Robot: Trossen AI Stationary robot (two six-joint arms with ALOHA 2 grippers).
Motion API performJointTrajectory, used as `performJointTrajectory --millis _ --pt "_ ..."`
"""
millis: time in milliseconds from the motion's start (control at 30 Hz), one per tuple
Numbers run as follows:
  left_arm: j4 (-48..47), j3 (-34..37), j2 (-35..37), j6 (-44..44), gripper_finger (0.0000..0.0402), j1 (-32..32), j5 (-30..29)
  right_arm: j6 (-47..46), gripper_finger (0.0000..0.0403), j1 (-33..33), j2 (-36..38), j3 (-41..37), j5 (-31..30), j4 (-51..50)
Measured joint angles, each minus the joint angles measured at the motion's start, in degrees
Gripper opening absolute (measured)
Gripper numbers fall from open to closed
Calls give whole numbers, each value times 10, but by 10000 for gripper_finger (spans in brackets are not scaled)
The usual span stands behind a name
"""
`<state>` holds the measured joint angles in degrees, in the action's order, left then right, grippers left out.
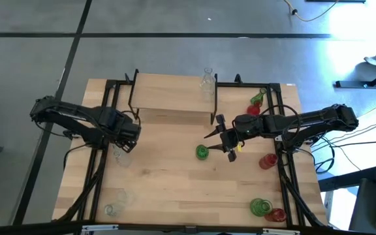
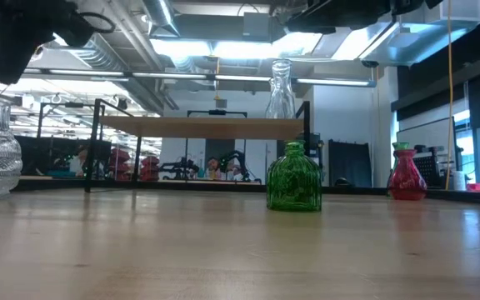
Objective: Sort vases onto shelf
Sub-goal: Put the transparent vase aligned with the other transparent vases on the shelf
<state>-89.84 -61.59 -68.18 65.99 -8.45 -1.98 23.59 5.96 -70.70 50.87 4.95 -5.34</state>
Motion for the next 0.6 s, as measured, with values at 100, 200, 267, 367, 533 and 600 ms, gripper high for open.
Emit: performJointTrajectory --millis 100,200,267,367,533,600 --pt "-1 13 0 4 135 0 0 0 184 0 0 0 0 0" --pt "1 30 0 4 135 0 1 0 184 0 0 0 0 0" --pt "13 41 0 0 135 0 5 0 184 0 0 0 0 0" --pt "30 56 0 -4 135 0 17 0 184 0 0 0 0 0" --pt "34 74 0 -10 135 0 10 0 184 0 0 0 0 1" --pt "42 79 0 -19 135 0 3 0 184 0 0 0 0 1"
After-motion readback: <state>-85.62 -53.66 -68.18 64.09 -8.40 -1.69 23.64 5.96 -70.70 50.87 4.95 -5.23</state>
